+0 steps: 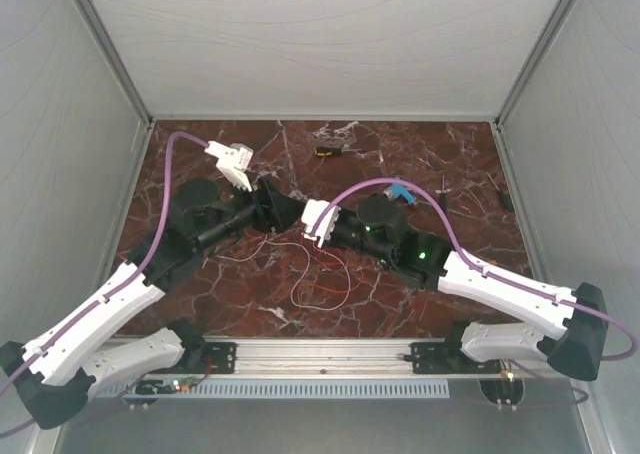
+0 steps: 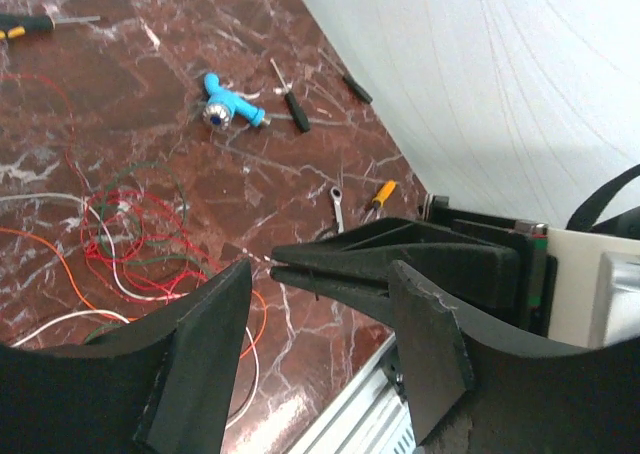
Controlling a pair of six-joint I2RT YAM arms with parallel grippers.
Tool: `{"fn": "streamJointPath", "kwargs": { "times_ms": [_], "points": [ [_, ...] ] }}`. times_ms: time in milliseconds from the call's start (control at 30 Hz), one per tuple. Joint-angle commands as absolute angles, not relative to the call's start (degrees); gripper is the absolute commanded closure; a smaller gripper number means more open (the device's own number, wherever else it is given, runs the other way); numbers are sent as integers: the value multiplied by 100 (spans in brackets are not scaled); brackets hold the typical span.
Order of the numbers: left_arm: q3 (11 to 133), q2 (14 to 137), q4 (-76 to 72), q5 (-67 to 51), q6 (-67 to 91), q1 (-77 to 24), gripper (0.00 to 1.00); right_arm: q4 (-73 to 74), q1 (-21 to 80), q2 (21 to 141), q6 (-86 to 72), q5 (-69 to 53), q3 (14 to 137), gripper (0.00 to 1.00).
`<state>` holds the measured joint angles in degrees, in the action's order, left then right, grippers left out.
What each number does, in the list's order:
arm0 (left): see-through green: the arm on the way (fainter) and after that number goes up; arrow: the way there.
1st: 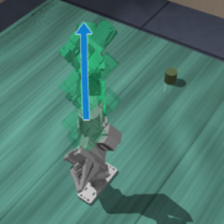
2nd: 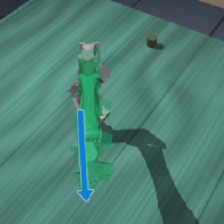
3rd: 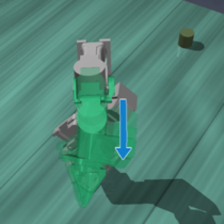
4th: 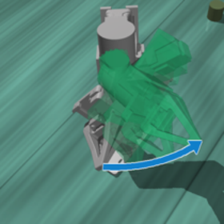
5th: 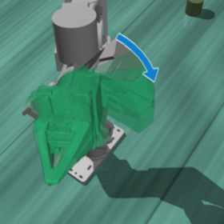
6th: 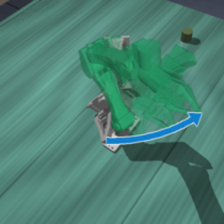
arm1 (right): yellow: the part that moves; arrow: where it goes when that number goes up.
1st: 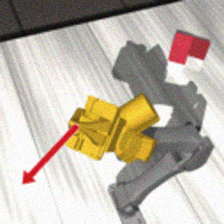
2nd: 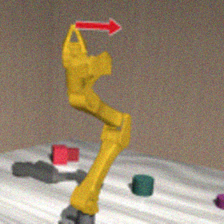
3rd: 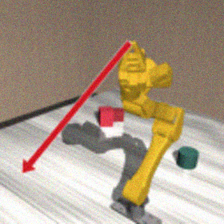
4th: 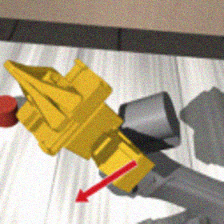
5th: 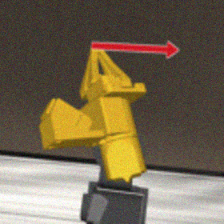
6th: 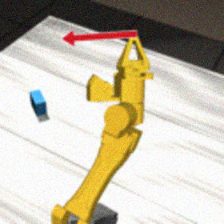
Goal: Zip-tie the wires
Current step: Pick up the ribbon at the center of the board.
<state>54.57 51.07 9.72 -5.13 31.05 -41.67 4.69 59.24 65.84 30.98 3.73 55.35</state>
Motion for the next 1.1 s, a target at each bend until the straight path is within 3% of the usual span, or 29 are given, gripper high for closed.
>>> {"fn": "streamJointPath", "kwargs": {
  "times_ms": [0,233,500,633,767,800,867,900,1067],
  "points": [
    [5683,5204,1091,-774,3233,-4159,43,580,5988,6392,3273,577,5791,100],
    [5711,5504,1065,-921,3175,-4161,51,606,6011,6389,3262,498,5874,100],
    [5672,5669,887,-878,3206,-4181,73,625,6026,6398,3248,470,5889,100],
    [5566,5685,693,-945,3223,-4184,100,602,6038,6388,3220,439,5889,100],
    [5356,5604,401,-1093,3221,-4183,100,528,6046,6331,3036,433,5885,100],
    [5262,5558,314,-998,3287,-4181,100,468,6041,6310,2844,516,5862,76],
    [5032,5451,115,-621,3496,-4179,100,248,6037,6190,2358,937,5736,17],
    [4922,5397,26,-331,3626,-4148,100,136,6019,6078,2058,1153,5593,4],
    [4112,5096,-1181,-286,4781,-3339,100,-228,5806,5048,-65,1436,4553,2]
  ]
}}
